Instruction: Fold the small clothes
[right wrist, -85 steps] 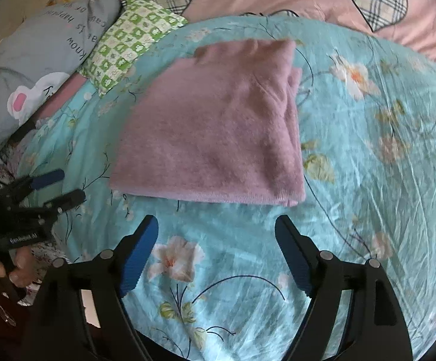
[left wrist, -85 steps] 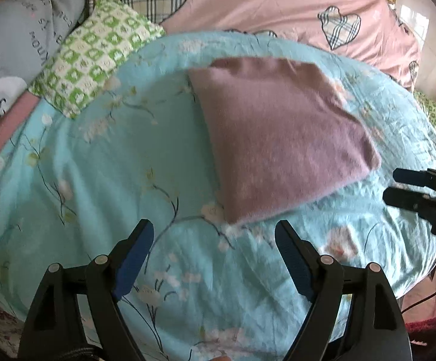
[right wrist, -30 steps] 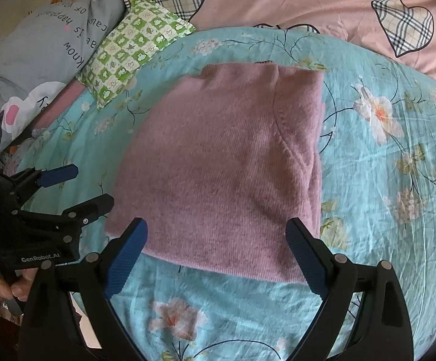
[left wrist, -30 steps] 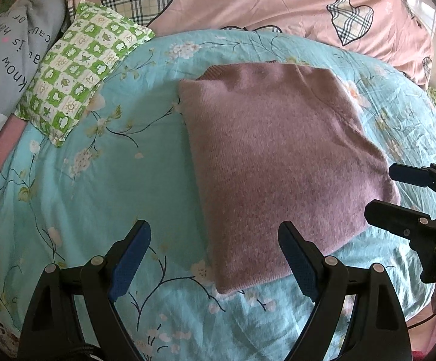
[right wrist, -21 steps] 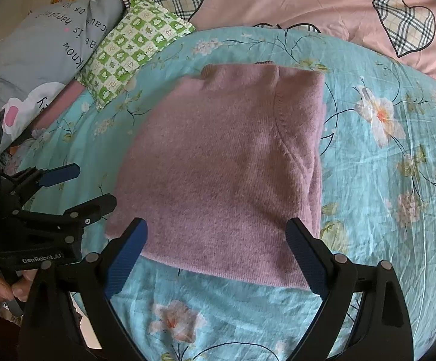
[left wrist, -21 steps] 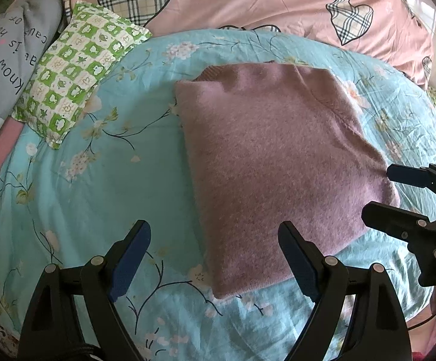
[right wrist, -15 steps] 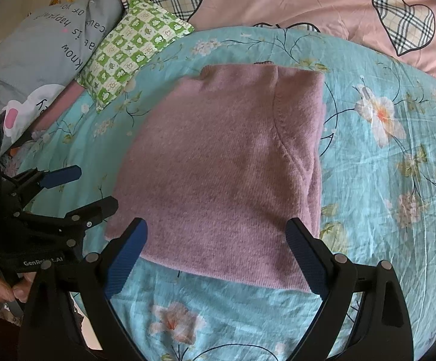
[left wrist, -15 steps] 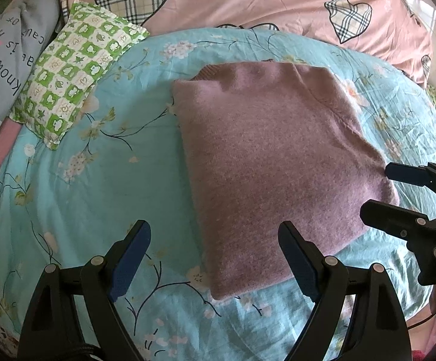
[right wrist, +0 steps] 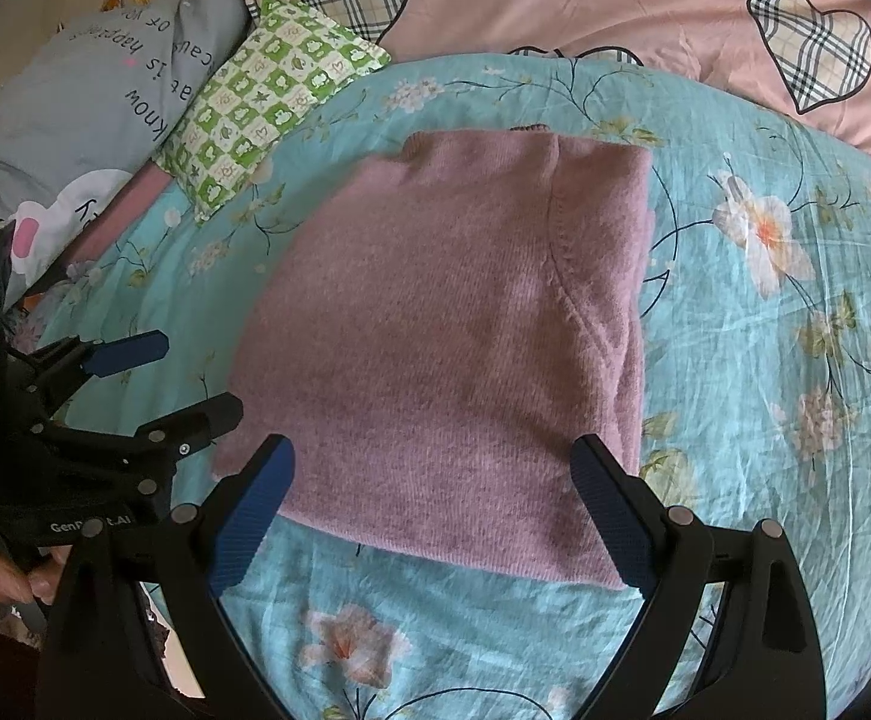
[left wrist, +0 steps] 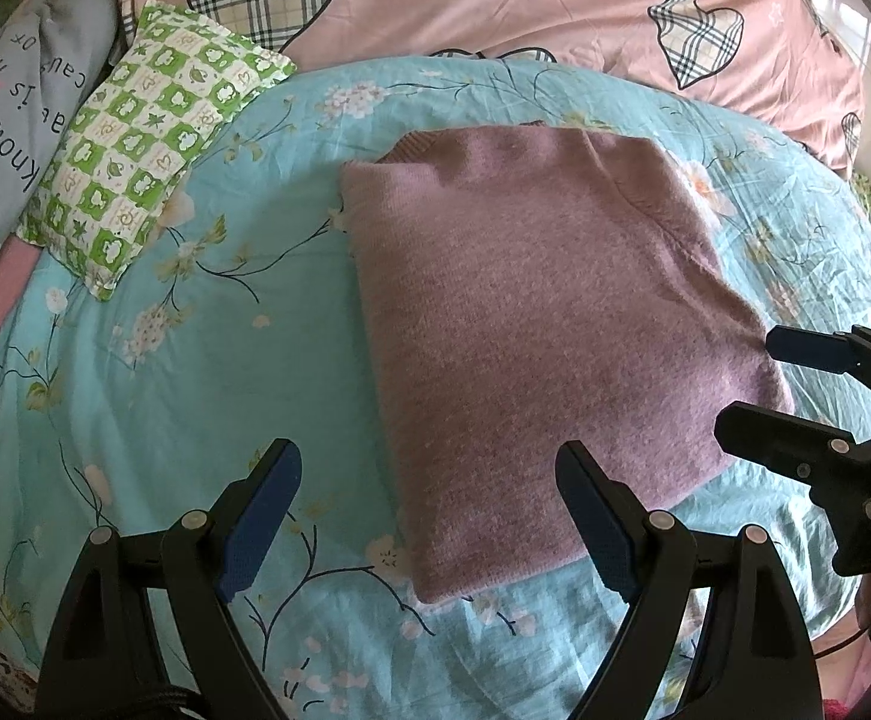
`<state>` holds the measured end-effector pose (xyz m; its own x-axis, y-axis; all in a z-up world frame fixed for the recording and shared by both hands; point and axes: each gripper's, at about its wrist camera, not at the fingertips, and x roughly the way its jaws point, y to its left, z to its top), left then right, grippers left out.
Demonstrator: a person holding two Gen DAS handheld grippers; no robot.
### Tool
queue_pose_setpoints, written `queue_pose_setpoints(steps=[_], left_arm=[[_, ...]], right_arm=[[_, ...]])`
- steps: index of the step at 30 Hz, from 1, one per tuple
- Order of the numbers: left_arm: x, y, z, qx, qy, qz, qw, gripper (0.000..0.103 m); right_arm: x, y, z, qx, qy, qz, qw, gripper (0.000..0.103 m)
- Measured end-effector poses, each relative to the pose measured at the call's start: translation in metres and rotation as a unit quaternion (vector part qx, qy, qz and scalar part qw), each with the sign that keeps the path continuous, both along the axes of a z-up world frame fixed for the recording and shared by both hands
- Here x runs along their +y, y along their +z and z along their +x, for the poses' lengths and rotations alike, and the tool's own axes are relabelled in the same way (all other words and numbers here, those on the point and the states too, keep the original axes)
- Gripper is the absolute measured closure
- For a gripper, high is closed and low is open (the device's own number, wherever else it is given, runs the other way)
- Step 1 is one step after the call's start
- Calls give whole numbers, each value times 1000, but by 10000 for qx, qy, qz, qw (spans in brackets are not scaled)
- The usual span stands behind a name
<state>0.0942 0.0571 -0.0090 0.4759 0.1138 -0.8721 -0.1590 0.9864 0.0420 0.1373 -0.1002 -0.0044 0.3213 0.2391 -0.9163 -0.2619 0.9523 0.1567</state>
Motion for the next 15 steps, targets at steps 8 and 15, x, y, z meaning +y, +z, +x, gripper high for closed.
queue_pose_setpoints(steps=[8, 15], left_arm=[[2, -1, 2, 19, -1, -22, 10000, 16], [3, -1, 3, 3, -23, -24, 10000, 16]], right_arm=[[0, 1, 0, -4, 5, 1, 10000, 10], [0, 2, 1, -15, 4, 27, 10000, 10]])
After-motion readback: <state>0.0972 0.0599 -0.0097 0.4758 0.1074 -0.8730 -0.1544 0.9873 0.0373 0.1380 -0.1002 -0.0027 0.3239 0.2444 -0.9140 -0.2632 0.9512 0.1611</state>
